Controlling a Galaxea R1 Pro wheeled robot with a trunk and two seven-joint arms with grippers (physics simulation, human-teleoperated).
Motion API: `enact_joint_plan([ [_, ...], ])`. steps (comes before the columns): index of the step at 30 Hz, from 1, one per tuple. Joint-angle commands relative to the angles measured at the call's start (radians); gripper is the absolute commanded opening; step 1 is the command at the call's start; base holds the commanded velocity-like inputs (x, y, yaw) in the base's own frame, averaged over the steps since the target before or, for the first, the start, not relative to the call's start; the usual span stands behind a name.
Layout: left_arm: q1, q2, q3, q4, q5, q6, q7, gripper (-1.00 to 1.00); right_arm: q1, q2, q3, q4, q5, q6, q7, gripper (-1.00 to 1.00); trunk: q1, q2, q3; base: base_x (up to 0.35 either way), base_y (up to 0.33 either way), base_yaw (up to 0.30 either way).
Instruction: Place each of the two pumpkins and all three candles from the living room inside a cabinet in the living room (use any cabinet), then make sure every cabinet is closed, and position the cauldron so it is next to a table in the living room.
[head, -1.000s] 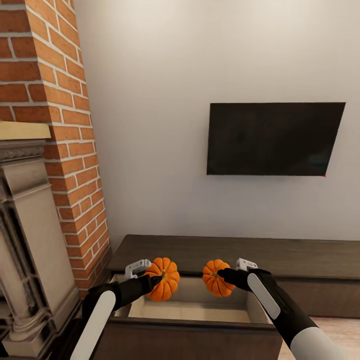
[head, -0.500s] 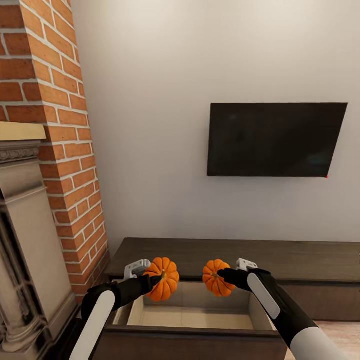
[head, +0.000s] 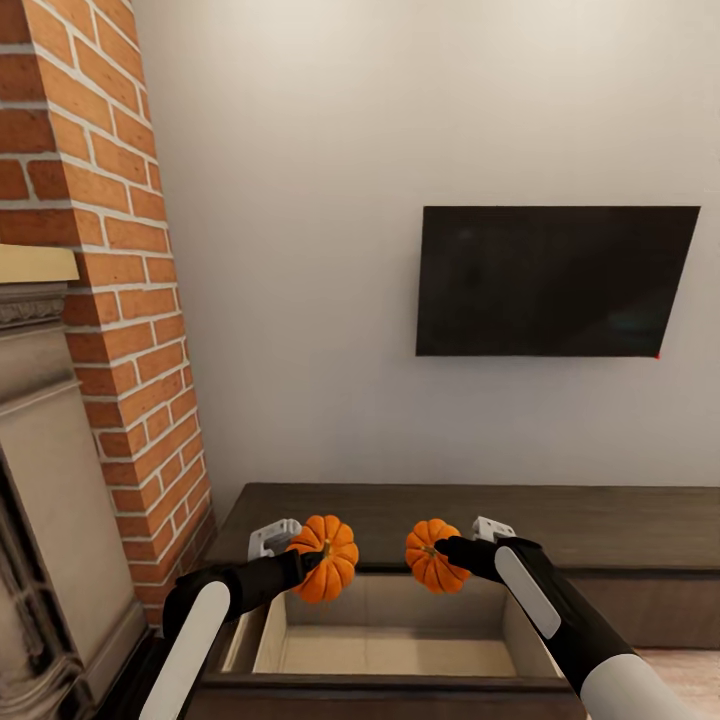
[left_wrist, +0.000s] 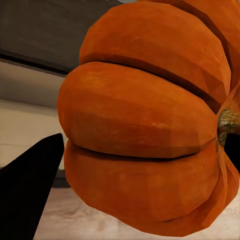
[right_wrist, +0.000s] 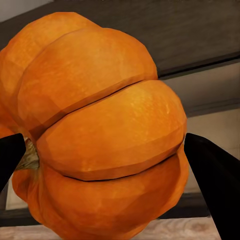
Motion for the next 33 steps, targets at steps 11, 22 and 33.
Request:
enact_joint_plan([
  [11,-0.001,-0.001,0.002,-0.003,0.010,0.002,0.011,-1.00,-0.001,-0.001,0.004,-0.001,-0.011,0.001,-0.010,-1.00,0.000,-0.001,0.001,0.044,0.004,-0.033],
  [22,-0.001,-0.003,0.001,0.002,0.009,0.002,0.025,-1.00,-0.001,-0.001,0.004,0.000,-0.010,0.000,-0.008,-1.00,0.035,-0.064,-0.027,0.000,0.000,-0.001],
  [33,-0.005,-0.005,0.001,0.009,0.002,0.002,0.029,-1.00,-0.001,-0.001,0.005,0.011,-0.009,0.000,-0.006,-1.00,0.077,-0.141,-0.061,0.000,0.000,0.000],
])
